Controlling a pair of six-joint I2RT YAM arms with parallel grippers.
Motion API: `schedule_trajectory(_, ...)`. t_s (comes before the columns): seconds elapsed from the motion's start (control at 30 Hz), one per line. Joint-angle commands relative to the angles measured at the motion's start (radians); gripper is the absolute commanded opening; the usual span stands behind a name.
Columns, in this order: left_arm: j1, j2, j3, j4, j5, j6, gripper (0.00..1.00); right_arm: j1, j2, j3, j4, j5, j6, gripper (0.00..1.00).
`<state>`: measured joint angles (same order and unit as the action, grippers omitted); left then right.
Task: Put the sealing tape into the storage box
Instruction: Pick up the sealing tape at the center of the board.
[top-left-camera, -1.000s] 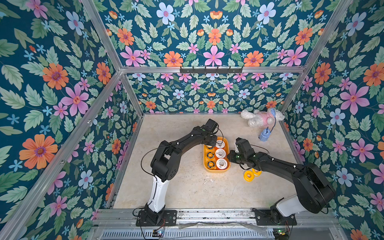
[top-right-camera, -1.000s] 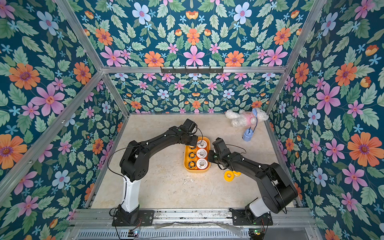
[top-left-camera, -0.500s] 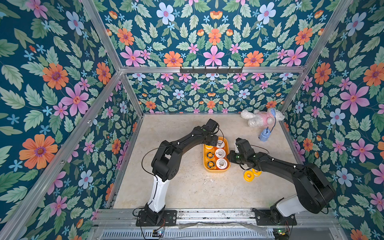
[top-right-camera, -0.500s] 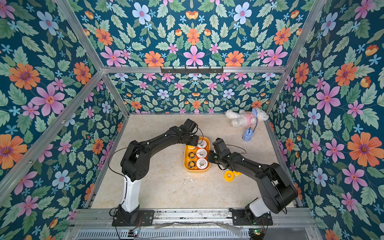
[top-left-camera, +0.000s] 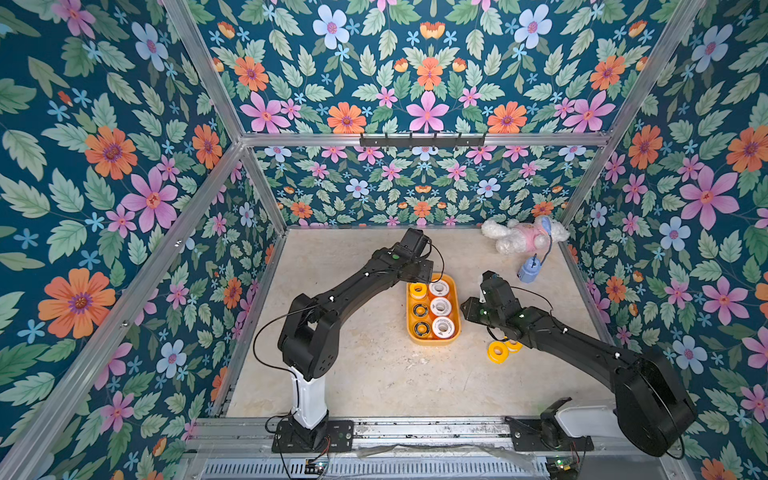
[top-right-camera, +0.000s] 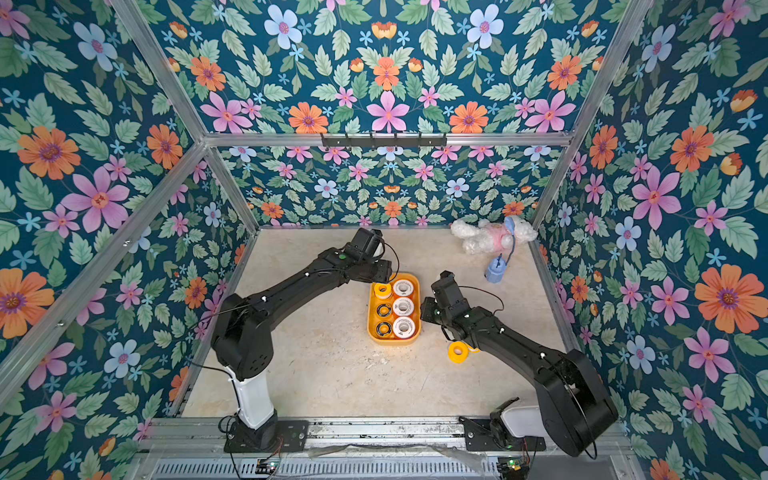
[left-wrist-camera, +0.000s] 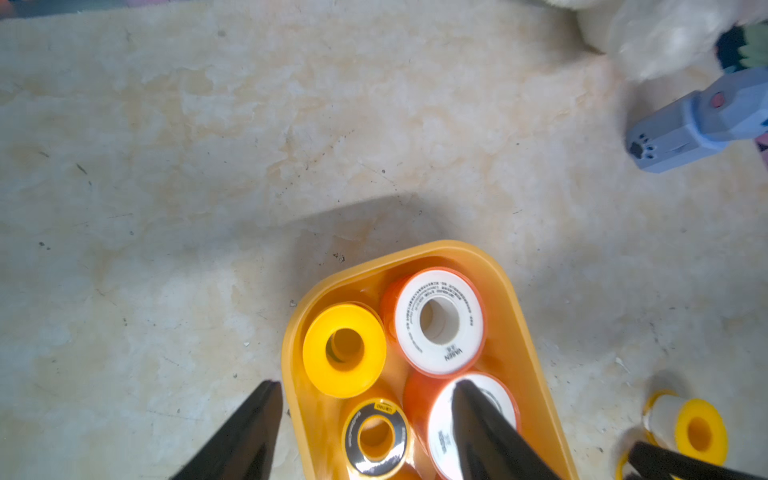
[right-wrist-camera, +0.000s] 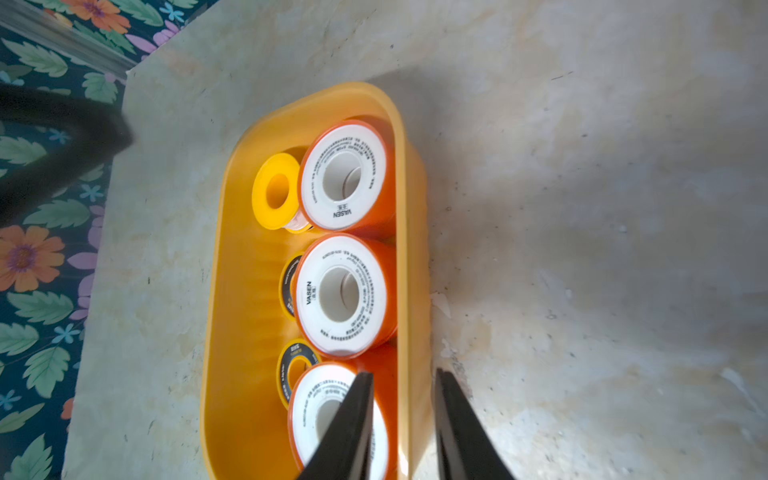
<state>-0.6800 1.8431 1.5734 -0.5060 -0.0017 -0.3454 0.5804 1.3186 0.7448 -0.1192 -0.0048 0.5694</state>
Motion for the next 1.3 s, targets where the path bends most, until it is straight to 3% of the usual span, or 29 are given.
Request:
schedule_trajectory(0.0,0.003,-0.083,-0.067,0.042,-0.005,-0.026,0.71,0.000,-0.050,-0.019,-0.086,0.109,-0.017,0.33)
schedule_trajectory(0.33,0.054,-0.426,-0.400,0.135,-0.079,-0.130,0.73,0.000,-0.192,-0.084,-0.285,0.195,0.032,0.36)
schedule_trajectory(0.53,0.063,-0.545,-0.521,0.141,-0.120,-0.173,0.74,0.001,-0.234,-0.132,-0.347,0.217,0.093,0.45)
schedule_trajectory(0.87,0.063,-0.605,-0.613,0.153,-0.131,-0.210,0.74,0.001,-0.234,-0.169,-0.383,0.251,0.150,0.73)
schedule_trajectory(1.27,0.064,-0.625,-0.639,0.147,-0.149,-0.216,0.74,0.001,-0.195,-0.201,-0.355,0.220,0.150,0.79)
